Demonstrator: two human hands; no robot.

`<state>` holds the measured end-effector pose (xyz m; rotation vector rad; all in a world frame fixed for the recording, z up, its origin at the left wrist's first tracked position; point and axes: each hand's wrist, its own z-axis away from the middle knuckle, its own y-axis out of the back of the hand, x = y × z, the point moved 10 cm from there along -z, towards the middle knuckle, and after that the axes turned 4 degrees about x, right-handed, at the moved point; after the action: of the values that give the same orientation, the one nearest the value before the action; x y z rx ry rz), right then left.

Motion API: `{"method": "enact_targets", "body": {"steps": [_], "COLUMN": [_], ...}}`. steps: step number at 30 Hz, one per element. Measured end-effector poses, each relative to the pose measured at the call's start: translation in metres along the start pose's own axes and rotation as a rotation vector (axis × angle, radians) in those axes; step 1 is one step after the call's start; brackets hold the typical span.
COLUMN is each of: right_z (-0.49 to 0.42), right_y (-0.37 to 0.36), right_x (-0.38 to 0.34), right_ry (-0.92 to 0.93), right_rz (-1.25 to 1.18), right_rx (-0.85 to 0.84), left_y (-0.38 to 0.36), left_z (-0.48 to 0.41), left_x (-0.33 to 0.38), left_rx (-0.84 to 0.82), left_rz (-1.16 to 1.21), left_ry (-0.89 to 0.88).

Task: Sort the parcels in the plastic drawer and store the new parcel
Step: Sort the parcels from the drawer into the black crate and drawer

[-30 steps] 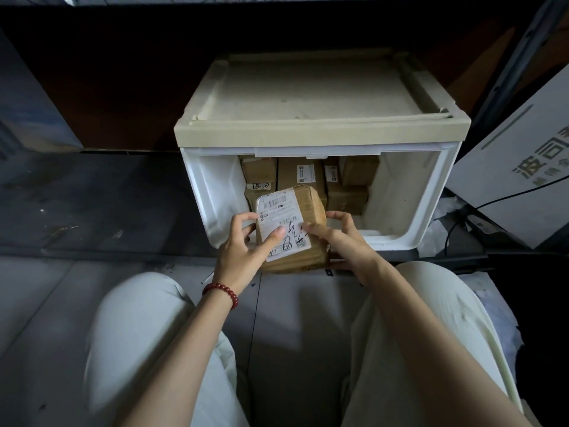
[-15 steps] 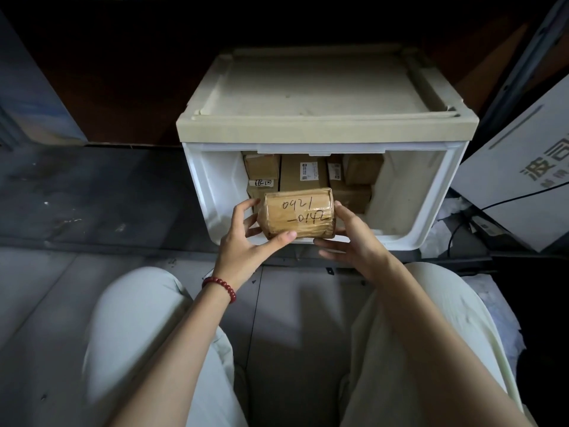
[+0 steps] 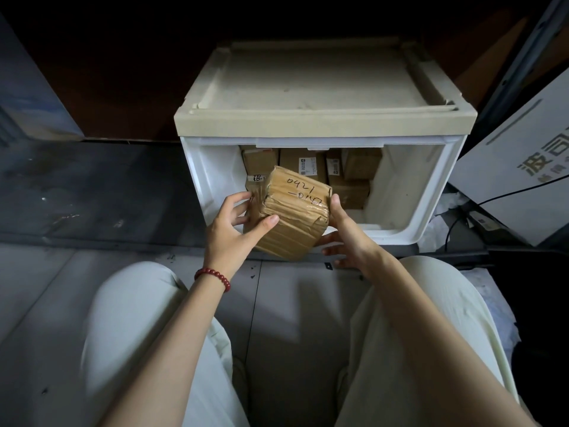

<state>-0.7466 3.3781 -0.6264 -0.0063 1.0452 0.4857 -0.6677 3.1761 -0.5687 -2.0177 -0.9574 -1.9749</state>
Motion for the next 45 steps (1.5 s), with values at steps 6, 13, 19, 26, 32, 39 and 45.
{"method": "enact_targets", "body": {"steps": [6,13,19,26,32,39,45], "right_z": [0.004,0.002,0.011,0.028,0.051,0.080,0.098], "right_y": [-0.003,-0.003,0.003,0.028,0.084,0.158,0.220], "right_x": [-0.003,-0.016,-0.034,-0.059,-0.061,-0.057,-0.015], "right_ry": [0.020,0.119,0.263,0.397,0.462,0.550,0.451], "right_rz": [0.016,-0.139,-0.337,-0.214,-0.239,-0.452,-0.496], "right_rx": [-0.004,0.029,0.108,0.162,0.281,0.489,0.602], "left_y": [0.010,-0.005,-0.016,-0.026,-0.065,-0.126,-0.191], "left_z": [0.000,0.004,0.009,0.005,0.012,0.014,0.035], "left_x": [-0.002,-0.002,0.000,0.034,0.080,0.151,0.176], "left_rx": [0.098,0.027,-0.016,-0.045,-0.056,-0.139,-0.269], "left_rz": [-0.092,-0.102,-0.067,-0.018,0.038,0.055,0.051], "left_ry": [0.004,0.052,0.077,0.048,-0.055,-0.222,-0.293]}}
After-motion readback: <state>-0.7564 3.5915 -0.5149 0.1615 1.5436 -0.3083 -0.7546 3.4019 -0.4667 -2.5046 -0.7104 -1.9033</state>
